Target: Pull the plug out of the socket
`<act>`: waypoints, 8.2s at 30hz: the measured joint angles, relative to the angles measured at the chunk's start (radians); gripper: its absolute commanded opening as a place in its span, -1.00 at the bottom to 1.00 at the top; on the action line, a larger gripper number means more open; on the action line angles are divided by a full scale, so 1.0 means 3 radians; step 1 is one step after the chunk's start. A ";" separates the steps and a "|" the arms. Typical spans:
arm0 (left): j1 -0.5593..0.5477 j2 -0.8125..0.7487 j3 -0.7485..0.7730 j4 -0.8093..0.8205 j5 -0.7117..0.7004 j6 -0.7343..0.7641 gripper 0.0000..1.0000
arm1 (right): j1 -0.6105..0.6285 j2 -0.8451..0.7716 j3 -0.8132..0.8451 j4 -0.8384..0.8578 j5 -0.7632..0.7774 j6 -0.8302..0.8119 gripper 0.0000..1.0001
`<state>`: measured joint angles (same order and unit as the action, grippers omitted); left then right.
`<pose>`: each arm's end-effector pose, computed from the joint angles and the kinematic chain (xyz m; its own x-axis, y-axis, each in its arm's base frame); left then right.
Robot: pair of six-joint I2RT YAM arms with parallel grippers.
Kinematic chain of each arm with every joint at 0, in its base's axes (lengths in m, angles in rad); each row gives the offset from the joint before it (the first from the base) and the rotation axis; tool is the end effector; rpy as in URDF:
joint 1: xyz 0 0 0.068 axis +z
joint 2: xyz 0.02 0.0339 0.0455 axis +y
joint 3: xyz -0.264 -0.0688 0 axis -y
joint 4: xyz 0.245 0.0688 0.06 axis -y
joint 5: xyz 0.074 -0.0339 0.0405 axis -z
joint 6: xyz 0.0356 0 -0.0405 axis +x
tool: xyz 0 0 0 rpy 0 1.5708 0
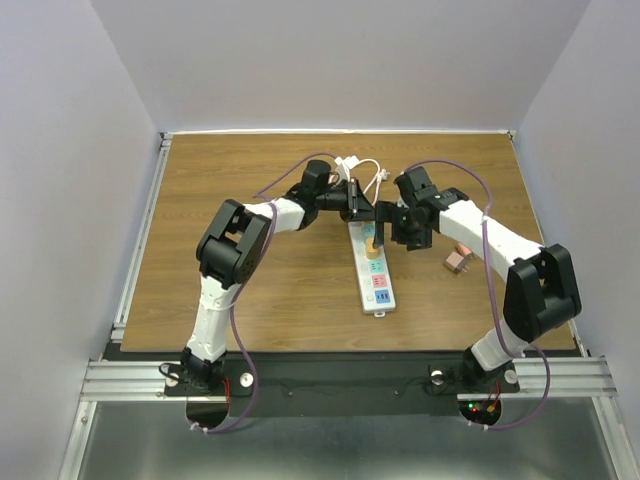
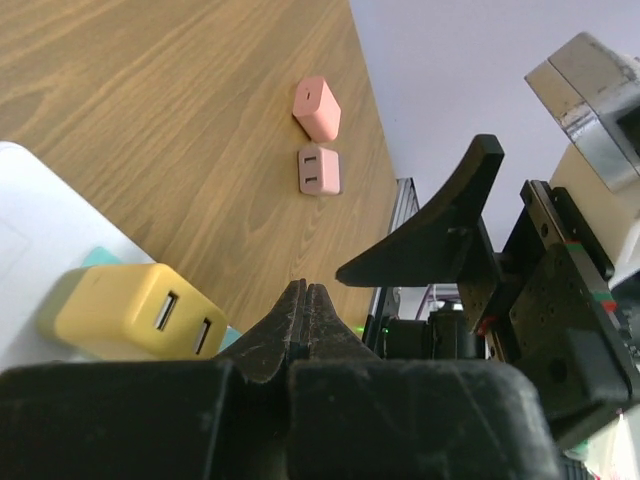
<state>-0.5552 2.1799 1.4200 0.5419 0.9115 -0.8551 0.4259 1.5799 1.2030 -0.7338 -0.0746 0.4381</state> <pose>0.3961 -0.2788 0.1840 -0.8591 -0.0110 -0.5116 0.5035 0.1607 -0.8489 0.2911 0.1350 0.2450 -0.9265 0.0442 -0.3738 -0.0542 0.9670 0.2488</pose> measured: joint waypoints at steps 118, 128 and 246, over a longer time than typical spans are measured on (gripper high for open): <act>-0.0462 -0.0828 -0.1483 0.0317 -0.0142 0.0135 -1.00 | -0.0328 0.0104 0.0543 -0.0104 0.0217 0.0045 0.90; -0.0450 -0.0580 -0.2167 0.1459 -0.0472 -0.0645 -1.00 | -0.0189 0.0338 0.0570 0.0022 -0.0264 -0.0070 0.87; -0.0565 -0.0220 -0.1888 0.1696 -0.0820 -0.1174 -1.00 | 0.0369 0.0627 0.0526 0.0196 0.0601 -0.0075 -0.99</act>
<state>-0.7246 2.1139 0.8536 1.0508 0.6655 -1.2072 0.5365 1.7679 1.3609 -0.6750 0.1059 0.4156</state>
